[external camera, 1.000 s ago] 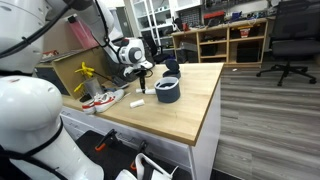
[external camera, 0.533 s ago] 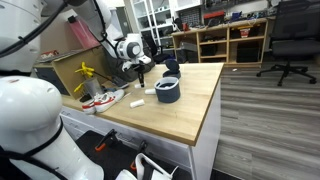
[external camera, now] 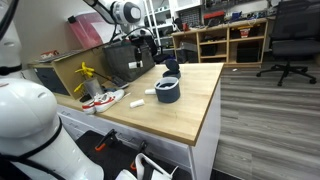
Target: Pick up the furthest white object and place it in the blue and white container
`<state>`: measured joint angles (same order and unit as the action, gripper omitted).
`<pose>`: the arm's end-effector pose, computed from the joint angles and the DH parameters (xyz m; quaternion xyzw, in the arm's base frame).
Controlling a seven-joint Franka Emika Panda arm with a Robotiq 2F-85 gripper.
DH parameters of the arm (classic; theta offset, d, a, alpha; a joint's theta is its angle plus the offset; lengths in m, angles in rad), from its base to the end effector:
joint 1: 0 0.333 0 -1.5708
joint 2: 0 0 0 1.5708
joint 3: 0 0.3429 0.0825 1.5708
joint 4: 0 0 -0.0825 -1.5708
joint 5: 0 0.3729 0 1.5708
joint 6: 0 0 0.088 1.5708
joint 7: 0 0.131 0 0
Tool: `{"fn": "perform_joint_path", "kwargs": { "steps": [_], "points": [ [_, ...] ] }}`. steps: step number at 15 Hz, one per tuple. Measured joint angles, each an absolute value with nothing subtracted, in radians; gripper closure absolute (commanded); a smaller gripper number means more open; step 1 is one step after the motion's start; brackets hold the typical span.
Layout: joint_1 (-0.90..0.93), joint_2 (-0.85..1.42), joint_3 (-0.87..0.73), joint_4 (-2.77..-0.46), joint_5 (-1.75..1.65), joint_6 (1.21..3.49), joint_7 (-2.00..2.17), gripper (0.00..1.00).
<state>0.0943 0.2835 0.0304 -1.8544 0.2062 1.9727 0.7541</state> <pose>0.5935 0.0912 0.3665 -0.9273 0.3525 0.1149 0.0513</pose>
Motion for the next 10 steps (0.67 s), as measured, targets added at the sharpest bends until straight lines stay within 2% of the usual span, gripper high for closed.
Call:
{"fn": "perform_joint_path", "kwargs": {
  "steps": [5, 10],
  "points": [
    [0.030, 0.203, -0.031, -1.788, 0.088, 1.705, 0.604, 0.93],
    [-0.004, 0.228, -0.075, -1.774, -0.029, 1.691, 0.534, 0.93]
  ]
}}
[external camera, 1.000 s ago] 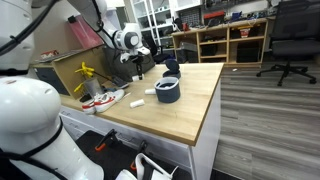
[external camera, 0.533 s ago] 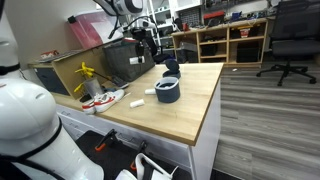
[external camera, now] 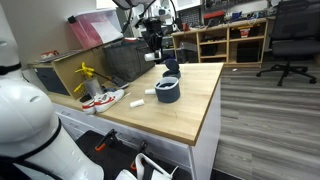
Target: Pick up the furthest white object and place it in the blue and white container
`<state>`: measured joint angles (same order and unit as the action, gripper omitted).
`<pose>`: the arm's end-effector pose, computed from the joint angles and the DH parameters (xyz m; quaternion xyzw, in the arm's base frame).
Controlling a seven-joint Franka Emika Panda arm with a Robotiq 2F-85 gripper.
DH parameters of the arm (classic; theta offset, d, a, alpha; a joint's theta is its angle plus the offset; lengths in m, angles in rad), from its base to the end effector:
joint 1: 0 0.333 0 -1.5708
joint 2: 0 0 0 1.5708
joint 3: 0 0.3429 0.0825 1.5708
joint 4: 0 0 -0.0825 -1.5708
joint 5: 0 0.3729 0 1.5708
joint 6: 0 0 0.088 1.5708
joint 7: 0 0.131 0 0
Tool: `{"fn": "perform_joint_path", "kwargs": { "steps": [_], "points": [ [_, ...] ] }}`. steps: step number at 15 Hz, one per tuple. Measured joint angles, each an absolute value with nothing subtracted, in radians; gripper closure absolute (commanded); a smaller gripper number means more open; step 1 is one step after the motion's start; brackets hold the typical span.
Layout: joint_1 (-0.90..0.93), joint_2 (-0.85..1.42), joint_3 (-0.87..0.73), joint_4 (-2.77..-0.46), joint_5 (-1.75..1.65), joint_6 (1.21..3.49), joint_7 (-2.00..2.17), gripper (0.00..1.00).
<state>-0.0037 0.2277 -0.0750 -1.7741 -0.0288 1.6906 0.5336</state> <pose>0.5728 -0.0461 0.4164 0.9429 -0.2943 -0.1456 0.0567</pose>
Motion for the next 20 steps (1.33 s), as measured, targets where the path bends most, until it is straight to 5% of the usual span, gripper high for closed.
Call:
{"fn": "perform_joint_path", "kwargs": {
  "steps": [20],
  "points": [
    [0.097, 0.481, -0.108, -1.829, -0.113, 2.096, 0.581, 0.93]
  ]
}}
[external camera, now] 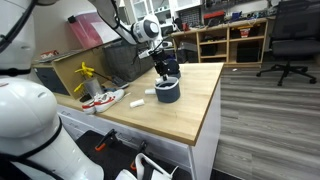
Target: Pick up the furthest white object and place it in the blue and white container
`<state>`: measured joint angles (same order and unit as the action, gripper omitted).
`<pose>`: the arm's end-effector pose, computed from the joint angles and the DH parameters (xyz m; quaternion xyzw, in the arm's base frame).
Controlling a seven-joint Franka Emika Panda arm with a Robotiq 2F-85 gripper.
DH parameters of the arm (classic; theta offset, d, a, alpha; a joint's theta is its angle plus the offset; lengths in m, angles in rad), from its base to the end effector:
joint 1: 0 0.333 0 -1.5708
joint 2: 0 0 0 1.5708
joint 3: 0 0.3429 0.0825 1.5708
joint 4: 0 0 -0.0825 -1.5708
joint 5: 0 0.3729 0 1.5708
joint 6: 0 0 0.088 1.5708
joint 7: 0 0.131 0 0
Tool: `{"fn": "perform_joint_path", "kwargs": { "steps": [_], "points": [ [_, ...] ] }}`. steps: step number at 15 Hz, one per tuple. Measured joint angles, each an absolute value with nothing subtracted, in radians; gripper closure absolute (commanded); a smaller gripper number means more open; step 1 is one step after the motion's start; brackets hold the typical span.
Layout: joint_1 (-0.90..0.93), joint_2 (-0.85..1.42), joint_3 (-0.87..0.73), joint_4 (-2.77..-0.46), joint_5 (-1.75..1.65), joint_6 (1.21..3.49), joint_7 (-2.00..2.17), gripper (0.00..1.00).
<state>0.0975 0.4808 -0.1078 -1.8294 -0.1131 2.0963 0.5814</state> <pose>0.6215 -0.0101 0.2641 0.9588 -0.2538 -0.0815 0.0979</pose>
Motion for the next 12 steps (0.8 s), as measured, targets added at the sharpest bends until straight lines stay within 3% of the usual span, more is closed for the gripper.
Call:
{"fn": "perform_joint_path", "kwargs": {
  "steps": [7, 8, 9, 12],
  "points": [
    [0.112, 0.478, -0.111, -1.833, -0.194, 2.081, 0.545, 0.93],
    [0.112, 0.474, -0.113, -1.834, -0.206, 2.077, 0.533, 0.61],
    [0.112, 0.470, -0.115, -1.835, -0.220, 2.072, 0.527, 0.47],
    [0.109, 0.450, -0.116, -1.847, -0.234, 2.058, 0.494, 0.25]
  ]
}}
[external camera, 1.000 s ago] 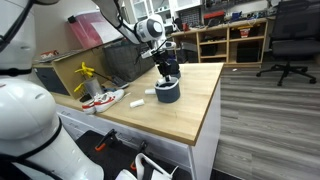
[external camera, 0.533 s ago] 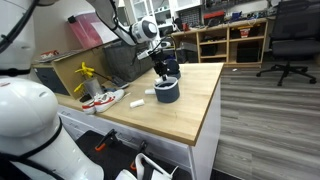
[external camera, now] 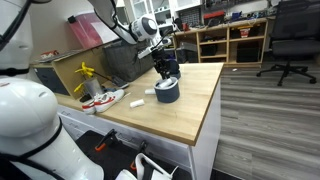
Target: Pick up the furthest white object and place it in the blue and white container
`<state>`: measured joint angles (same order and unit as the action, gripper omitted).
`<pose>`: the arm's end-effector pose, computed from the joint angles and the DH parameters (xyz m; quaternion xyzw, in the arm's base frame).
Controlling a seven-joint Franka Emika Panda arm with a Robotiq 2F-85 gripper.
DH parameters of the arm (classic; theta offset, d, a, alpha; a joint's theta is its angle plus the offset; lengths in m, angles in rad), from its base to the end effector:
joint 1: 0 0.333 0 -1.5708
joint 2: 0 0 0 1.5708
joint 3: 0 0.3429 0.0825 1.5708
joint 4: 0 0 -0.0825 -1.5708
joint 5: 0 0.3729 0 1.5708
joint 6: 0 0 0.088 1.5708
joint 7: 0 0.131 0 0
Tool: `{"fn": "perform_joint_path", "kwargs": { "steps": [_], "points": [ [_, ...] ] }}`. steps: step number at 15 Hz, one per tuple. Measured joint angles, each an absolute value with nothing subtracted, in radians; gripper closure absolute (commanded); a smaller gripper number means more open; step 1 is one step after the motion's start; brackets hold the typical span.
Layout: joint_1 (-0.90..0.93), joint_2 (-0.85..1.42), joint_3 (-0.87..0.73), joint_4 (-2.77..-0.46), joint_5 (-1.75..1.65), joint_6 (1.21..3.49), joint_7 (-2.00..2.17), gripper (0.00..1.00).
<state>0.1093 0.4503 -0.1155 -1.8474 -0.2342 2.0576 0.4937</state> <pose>0.6129 -0.0170 0.2755 0.9696 -0.1762 -0.0858 0.1465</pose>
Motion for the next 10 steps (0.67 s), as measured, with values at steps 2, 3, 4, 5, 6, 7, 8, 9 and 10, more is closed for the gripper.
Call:
{"fn": "perform_joint_path", "kwargs": {
  "steps": [2, 3, 4, 5, 6, 7, 8, 9, 10],
  "points": [
    [0.109, 0.436, -0.115, -1.859, -0.235, 2.057, 0.483, 0.11],
    [0.109, 0.430, -0.115, -1.864, -0.235, 2.057, 0.478, 0.03],
    [0.109, 0.423, -0.115, -1.869, -0.235, 2.057, 0.477, 0.00],
    [0.109, 0.416, -0.115, -1.874, -0.235, 2.057, 0.477, 0.00],
    [0.109, 0.409, -0.114, -1.879, -0.234, 2.057, 0.477, 0.00],
    [0.109, 0.400, -0.113, -1.886, -0.232, 2.057, 0.477, 0.00],
    [0.108, 0.390, -0.111, -1.893, -0.227, 2.057, 0.477, 0.00],
    [0.108, 0.378, -0.107, -1.903, -0.219, 2.057, 0.476, 0.00],
    [0.108, 0.365, -0.102, -1.913, -0.213, 2.057, 0.476, 0.00]
  ]
}}
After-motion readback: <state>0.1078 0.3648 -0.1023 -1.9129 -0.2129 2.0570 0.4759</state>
